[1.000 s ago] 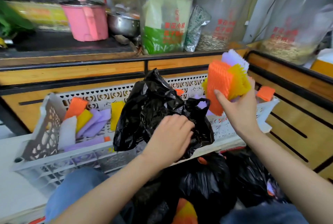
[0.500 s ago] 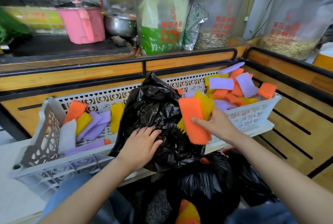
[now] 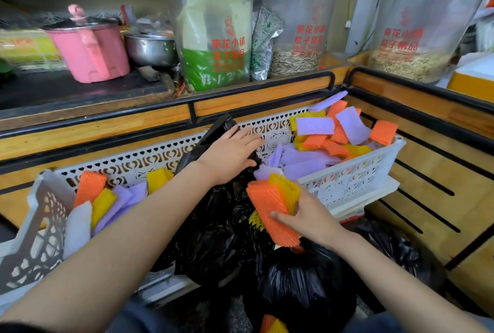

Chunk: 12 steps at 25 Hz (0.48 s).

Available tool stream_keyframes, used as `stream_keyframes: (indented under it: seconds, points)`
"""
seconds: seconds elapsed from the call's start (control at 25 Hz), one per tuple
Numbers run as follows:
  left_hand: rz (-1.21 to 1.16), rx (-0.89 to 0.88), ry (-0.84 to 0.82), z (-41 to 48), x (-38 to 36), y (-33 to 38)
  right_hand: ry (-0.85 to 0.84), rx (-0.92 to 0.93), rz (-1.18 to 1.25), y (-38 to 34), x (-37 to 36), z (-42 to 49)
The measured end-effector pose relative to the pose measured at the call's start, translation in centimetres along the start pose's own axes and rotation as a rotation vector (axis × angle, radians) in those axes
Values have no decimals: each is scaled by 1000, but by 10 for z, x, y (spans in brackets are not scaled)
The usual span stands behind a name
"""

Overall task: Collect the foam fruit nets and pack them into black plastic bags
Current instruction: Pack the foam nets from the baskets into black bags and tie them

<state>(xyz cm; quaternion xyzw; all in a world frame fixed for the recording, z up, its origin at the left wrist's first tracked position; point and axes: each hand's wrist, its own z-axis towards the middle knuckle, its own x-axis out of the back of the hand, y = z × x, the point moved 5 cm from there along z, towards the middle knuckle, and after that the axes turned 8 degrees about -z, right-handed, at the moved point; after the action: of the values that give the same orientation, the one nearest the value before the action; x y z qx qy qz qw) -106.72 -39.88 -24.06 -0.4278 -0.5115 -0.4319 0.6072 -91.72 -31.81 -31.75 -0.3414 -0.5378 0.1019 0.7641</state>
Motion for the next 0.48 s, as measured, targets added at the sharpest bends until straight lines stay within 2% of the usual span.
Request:
stream_keyframes:
  seconds: [0.08, 0.16, 0.24, 0.32, 0.48]
  points:
    - [59, 93, -175, 8, -12, -12, -18, 4, -6, 7, 2, -3]
    - [-11, 162, -215, 7, -14, -18, -42, -16, -10, 16, 7, -7]
    - [-238, 186, -134, 5, -11, -16, -47, -54, 5, 24, 13, -12]
    - [-498, 183, 26, 5, 1, -3, 8, -108, 33, 32, 22, -17]
    - [-889, 111, 345, 26, 38, 56, 260, -255, 52, 46, 63, -32]
